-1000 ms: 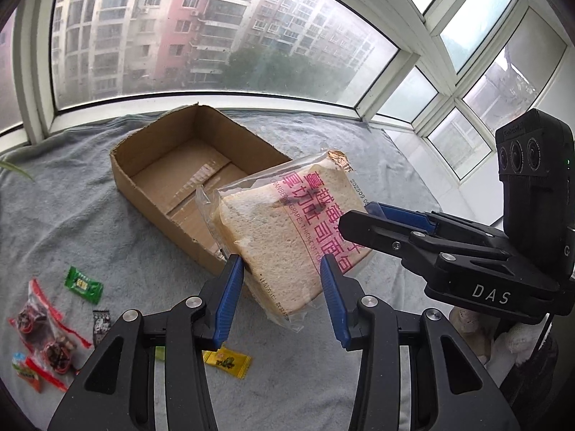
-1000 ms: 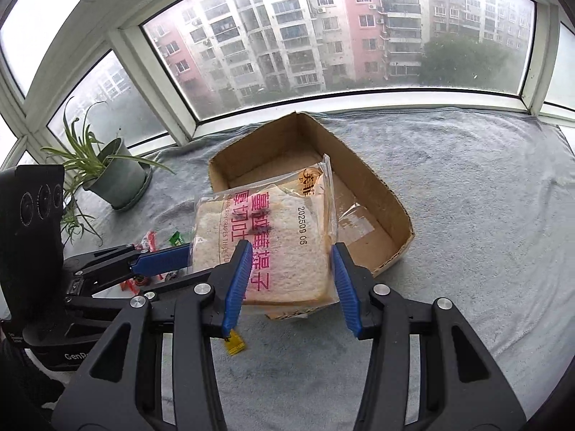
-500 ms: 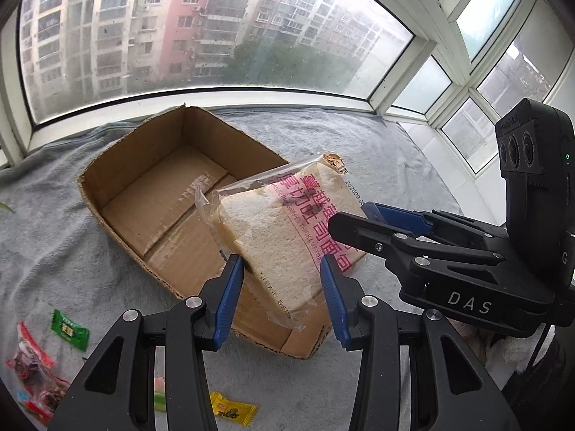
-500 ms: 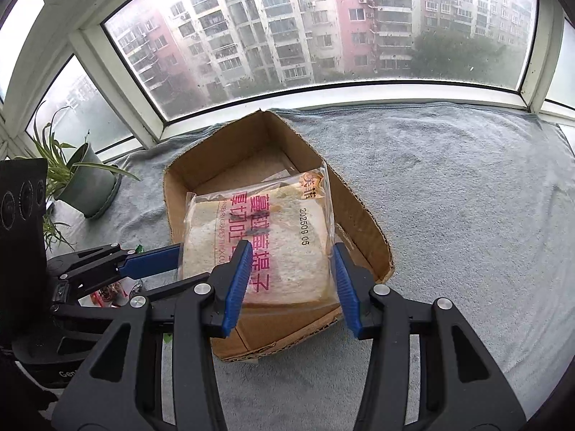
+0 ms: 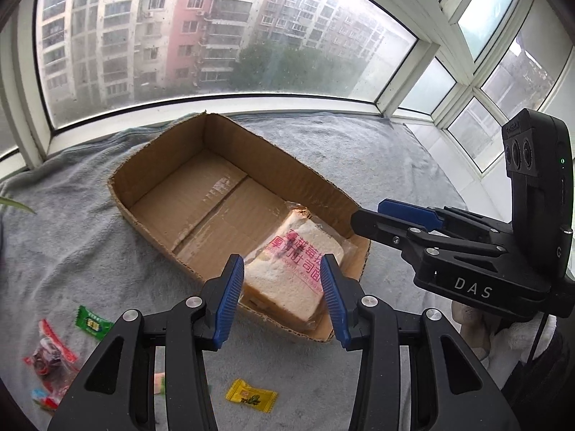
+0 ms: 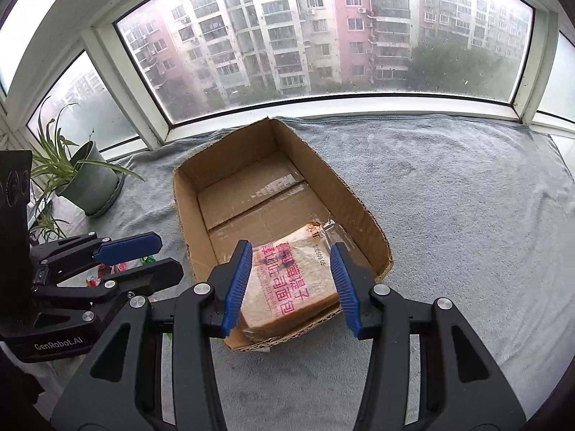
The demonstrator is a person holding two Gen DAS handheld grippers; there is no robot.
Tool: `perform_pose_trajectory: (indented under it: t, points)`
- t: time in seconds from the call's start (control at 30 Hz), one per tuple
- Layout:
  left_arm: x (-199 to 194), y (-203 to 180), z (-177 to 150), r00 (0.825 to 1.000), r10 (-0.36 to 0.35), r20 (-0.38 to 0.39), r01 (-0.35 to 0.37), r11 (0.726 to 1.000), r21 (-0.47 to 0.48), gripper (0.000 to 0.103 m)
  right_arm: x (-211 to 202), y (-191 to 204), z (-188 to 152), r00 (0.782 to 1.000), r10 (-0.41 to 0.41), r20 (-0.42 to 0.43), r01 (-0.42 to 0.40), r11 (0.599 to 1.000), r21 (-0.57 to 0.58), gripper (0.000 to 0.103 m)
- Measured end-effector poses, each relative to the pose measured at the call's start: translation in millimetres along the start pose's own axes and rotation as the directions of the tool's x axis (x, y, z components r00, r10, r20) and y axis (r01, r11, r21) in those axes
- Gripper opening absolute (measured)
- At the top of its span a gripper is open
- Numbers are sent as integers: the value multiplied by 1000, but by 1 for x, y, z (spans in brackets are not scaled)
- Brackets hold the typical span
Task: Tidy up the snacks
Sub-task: 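Carry the bread loaf with the left tool into the cardboard box and release, then grasp the Snickers bar with the left tool while the right tool grasps the yellow candy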
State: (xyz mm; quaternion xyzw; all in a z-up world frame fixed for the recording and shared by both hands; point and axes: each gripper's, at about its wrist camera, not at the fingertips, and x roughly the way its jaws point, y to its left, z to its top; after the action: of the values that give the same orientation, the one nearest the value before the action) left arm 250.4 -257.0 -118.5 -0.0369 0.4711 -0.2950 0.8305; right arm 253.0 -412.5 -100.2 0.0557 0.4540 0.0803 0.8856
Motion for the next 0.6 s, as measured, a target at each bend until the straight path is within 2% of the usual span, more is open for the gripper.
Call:
perform_pose_trajectory:
  t: [0.37, 0.6]
  points:
    - [-71, 17, -18, 995, 51, 81, -54, 997, 46, 42, -51, 52, -26, 998, 28, 63, -23, 996, -84, 48]
    - [-130, 61, -56, 985, 110, 131, -112, 994, 9, 44, -66, 86, -58, 996, 41, 76, -29, 988, -150, 48]
